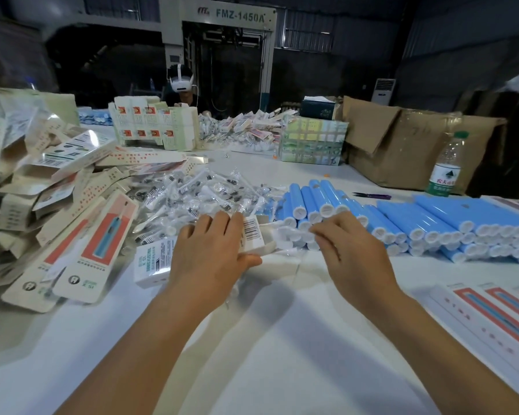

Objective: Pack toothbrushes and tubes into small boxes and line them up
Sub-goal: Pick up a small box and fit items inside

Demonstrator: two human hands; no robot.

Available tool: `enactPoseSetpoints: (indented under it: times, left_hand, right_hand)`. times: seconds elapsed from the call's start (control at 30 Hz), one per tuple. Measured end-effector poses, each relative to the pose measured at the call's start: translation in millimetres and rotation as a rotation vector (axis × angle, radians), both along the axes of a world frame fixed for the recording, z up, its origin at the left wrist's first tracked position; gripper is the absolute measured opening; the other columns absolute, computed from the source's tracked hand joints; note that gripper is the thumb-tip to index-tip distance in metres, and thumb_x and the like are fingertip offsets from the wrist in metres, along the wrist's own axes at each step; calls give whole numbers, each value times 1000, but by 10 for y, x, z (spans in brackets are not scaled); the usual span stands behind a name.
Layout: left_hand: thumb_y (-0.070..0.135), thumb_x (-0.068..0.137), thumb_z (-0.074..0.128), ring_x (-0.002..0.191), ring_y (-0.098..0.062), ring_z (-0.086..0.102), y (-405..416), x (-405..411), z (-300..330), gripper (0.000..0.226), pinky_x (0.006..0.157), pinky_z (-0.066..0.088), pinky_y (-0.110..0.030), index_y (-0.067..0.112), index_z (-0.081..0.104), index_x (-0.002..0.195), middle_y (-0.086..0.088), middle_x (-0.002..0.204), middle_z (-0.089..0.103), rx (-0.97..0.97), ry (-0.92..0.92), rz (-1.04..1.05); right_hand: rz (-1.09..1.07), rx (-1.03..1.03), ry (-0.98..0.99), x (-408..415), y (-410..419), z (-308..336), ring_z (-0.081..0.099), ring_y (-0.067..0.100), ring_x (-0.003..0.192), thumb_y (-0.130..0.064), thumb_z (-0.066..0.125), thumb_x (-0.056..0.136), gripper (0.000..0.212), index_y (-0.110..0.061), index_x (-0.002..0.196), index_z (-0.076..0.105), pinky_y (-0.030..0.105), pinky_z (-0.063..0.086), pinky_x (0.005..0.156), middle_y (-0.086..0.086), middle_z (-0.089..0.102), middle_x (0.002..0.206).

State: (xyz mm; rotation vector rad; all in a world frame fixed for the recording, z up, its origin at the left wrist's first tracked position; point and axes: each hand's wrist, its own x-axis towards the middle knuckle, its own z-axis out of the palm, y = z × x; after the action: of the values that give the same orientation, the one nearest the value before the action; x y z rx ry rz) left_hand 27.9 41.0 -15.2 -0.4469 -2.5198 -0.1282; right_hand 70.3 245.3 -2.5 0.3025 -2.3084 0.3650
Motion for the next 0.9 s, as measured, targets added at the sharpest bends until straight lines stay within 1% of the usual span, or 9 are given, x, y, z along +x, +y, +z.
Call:
enactPoseSetpoints:
  times: [0.1,0.27,0.4,0.5,0.67,0.73,0.77,0.83,0.9]
  left_hand:
    - [68,83,37,122,-21,37,58,41,-4,73,96,28,-33,24,30,141,5,134,42,-16,6,-50]
    - [70,82,36,122,-18,35,187,104,-50,73,96,26,-32,27,28,141,9,135,39,-47,3,-122]
    - [70,80,40,118,-18,39,228,145,-53,74,92,27,-32,27,32,139,8,132,42,-27,11,-148]
    - [70,81,42,117,-17,39,256,146,-68,72,90,27,-31,27,33,138,9,129,43,-13,11,-155]
    - [71,79,41,119,-17,40,240,99,-67,72,93,28,-30,26,35,136,8,128,44,65,-22,-132]
    - [71,78,39,119,-18,40,216,88,-64,74,93,30,-31,26,35,136,7,128,45,81,-30,-113]
    - [71,78,38,119,-18,40,211,83,-63,75,92,30,-32,25,34,137,7,129,44,80,-33,-102]
    - [71,79,40,118,-19,39,208,80,-62,76,92,30,-33,24,33,139,6,129,44,84,-26,-80]
    - [69,80,44,117,-22,40,213,88,-53,75,90,31,-34,23,36,137,3,127,46,113,-6,-70]
  right_hand:
    - [-7,55,-14,-15,-31,-13,52,31,58,-2,66,85,7,-4,90,70,41,47,45,13,55,93]
    - [23,-48,-44,-47,-75,-50,48,23,66,-8,65,87,8,-6,89,73,35,45,57,7,44,93]
    - [111,-367,-29,-10,-174,-87,48,3,71,-6,70,82,24,-19,102,66,6,37,70,-4,54,89]
    - [198,-611,-49,35,-289,-111,58,-4,81,0,65,84,40,-32,105,54,3,40,73,-19,62,87]
    - [293,-668,-173,74,-353,-117,60,-11,95,0,50,93,43,-20,131,51,4,39,84,-18,67,101]
    - [214,-576,-55,88,-301,-94,58,0,105,-3,55,91,38,-18,126,58,23,41,97,-13,63,109]
    - [162,-533,25,101,-282,-90,58,7,102,-5,58,89,32,-16,119,62,29,41,96,-10,60,108]
    - [114,-505,108,112,-257,-100,55,2,85,-6,62,86,19,-11,103,69,14,40,85,-5,58,95]
    - [109,-461,72,109,-265,-128,50,-1,73,-1,66,84,10,-6,90,72,4,35,74,-1,59,83]
